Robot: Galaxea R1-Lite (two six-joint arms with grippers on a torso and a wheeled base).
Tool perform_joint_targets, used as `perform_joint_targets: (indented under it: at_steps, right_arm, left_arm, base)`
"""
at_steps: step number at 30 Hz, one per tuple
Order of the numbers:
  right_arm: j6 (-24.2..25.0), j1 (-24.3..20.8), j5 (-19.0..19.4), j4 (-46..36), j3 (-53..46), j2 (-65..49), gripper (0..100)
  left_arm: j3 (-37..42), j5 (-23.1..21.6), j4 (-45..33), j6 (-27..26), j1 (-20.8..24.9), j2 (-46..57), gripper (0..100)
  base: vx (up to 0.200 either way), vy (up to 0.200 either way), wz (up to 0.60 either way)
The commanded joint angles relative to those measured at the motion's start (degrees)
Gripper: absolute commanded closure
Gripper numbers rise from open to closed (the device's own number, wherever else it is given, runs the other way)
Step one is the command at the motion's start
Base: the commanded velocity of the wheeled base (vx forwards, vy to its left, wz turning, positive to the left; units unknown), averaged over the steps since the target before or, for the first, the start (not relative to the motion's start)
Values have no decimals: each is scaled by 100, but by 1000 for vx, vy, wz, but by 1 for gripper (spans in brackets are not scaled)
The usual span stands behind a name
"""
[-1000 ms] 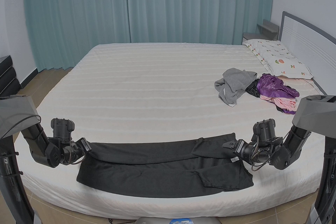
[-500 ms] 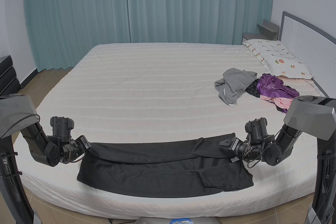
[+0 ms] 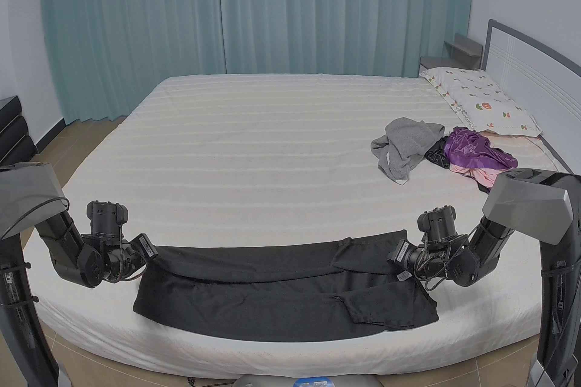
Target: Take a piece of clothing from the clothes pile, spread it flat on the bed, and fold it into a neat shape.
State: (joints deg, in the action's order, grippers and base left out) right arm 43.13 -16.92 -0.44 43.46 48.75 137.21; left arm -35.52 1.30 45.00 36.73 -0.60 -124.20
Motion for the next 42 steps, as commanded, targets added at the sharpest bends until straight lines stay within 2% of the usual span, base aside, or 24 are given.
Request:
perform_joint_targets:
  at_steps: [1,5,19,26,40,42]
  right_arm:
    - [11,-4,-44,5,3,8,100]
    - [2,-4,-273,22,3,-45,100]
    - [248,57,-229,31,-23,-449,100]
    - [275,101,-264,5,258,-449,100]
    - [275,84,-246,13,73,-440,100]
    - [275,75,-237,13,73,-431,100]
  left_arm:
    - [10,1,0,1,-2,-8,100]
    - [-7,10,0,1,-2,-8,100]
    - [-69,10,0,1,-37,45,100]
    - [-438,10,-61,10,-81,-8,100]
    - [-51,1,-79,-70,-98,98,100]
    - [-25,1,-219,-237,-98,98,100]
  base:
    - [0,0,0]
    - [0,0,0]
    - [0,0,0]
    - [0,0,0]
    - [0,0,0]
    - [0,0,0]
